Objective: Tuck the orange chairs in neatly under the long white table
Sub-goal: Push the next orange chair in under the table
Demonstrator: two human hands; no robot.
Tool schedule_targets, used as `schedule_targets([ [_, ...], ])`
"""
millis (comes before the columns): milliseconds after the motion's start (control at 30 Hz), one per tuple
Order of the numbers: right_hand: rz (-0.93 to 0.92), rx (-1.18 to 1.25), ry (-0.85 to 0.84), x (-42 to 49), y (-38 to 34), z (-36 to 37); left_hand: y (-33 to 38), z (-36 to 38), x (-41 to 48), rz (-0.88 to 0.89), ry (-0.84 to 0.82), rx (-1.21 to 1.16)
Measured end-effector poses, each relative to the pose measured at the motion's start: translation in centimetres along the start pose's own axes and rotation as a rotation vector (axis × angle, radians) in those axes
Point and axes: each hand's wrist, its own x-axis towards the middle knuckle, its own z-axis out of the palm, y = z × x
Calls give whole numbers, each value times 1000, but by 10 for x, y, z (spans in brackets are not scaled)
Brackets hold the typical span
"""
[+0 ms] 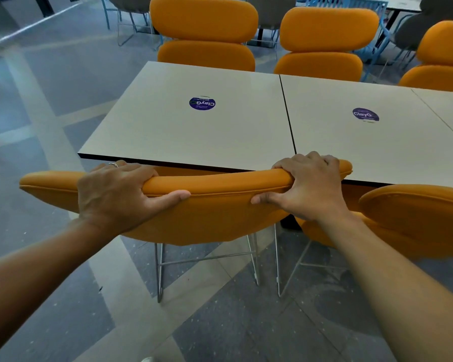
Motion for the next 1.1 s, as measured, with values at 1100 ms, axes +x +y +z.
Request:
schedule_targets([
  [1100,227,-57,61,36,-158,39,-176,21,41,82,-28,-120],
])
